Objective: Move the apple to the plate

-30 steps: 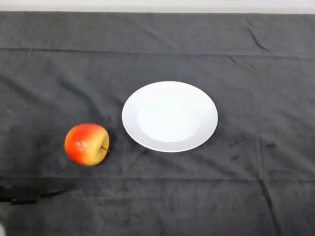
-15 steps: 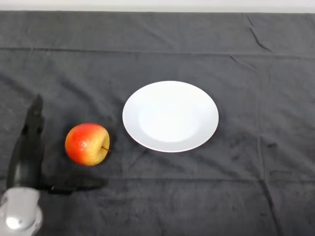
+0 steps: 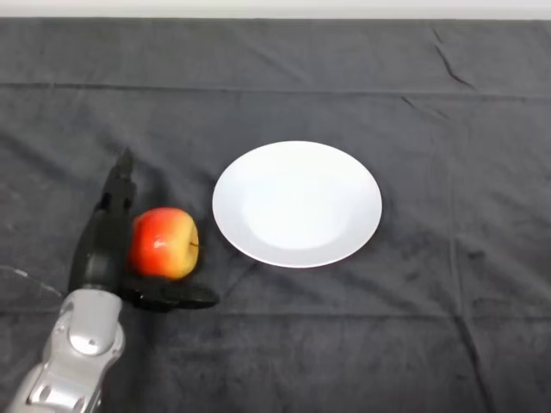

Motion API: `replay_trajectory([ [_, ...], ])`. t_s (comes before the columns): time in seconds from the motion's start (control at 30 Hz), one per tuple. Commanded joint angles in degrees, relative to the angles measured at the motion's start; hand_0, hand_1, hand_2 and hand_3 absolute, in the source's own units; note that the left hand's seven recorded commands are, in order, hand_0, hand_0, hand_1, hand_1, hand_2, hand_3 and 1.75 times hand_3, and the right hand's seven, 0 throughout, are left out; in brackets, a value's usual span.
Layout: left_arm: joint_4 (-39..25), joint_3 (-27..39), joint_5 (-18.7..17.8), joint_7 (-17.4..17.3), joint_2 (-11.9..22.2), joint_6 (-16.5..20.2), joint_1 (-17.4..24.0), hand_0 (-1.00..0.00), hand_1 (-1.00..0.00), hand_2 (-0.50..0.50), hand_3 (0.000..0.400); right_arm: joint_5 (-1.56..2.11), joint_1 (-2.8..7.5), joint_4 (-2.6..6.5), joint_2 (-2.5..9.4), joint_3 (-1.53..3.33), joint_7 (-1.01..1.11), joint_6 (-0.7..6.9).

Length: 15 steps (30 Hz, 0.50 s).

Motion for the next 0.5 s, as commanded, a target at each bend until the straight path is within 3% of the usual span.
replay_trajectory([
  [0.03,3.2,-2.6,-0.4,0.4,-0.3,-1.1,-1.9,-1.00,-0.96,-0.02,0.400,-0.25,0.44,-0.96,-0.71,-0.31,-0.64,0.11],
  [0.07,3.8,-2.9,-0.5,0.4,-0.3,-1.4,-2.2,-1.00,-1.00,0.00,0.400,-0.24,0.44,-0.94,-0.72,-0.31,-0.63,0.11],
  [0.5,3.3,-4.0,-0.5,0.3,2.0,-2.3,-3.1,-1.00,-1.00,0.00,0.400,-0.17,0.37,-0.74,-0.79,-0.34,-0.55,0.11],
])
